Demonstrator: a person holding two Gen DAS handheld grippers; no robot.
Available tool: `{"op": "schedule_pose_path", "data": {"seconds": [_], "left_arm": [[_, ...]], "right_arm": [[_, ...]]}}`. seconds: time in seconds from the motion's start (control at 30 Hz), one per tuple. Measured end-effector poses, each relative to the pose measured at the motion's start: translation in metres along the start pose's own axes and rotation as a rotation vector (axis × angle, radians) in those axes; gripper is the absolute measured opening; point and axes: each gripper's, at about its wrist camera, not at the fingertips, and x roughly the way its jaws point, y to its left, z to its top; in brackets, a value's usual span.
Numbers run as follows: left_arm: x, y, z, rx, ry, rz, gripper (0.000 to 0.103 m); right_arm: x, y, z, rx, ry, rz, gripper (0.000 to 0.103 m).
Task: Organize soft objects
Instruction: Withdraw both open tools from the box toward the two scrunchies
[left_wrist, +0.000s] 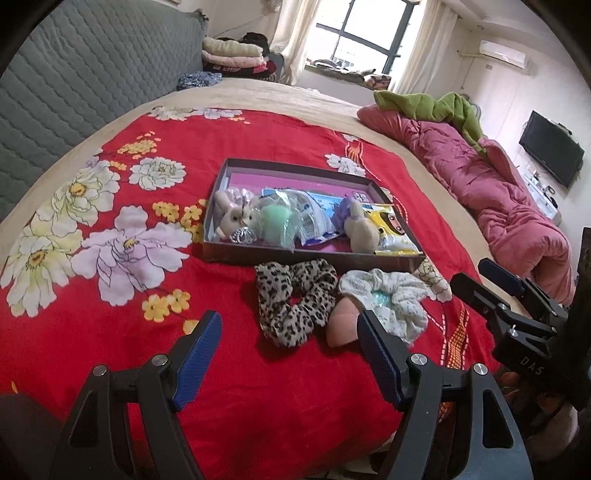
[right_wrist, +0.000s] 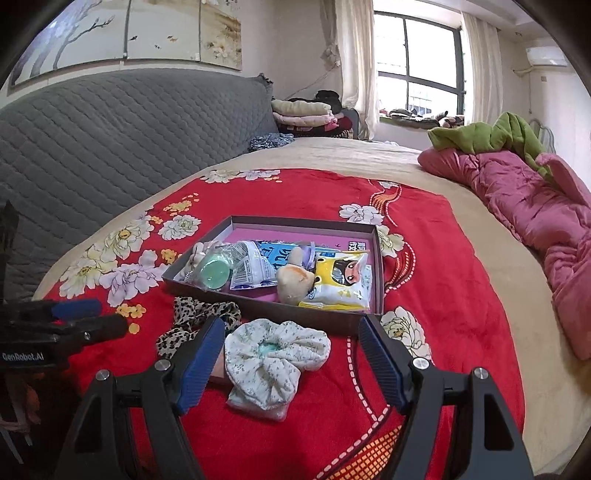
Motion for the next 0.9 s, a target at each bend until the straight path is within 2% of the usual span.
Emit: {"op": "schedule_pose_path", "data": {"seconds": [0.43, 0.9], "left_arm": [[-0.001, -0.015, -0.014, 0.043, 0.037, 0.002, 0.077], [0.01, -0.011, -0.02, 0.044, 0.074, 0.007, 0.077]], "right_arm": [[-0.006, -0.004, -0.011, 0.038, 0.045, 0.012, 0.075], [-0.004, 0.005, -0.017, -0.006, 0.057, 0.018, 0.075]]}}
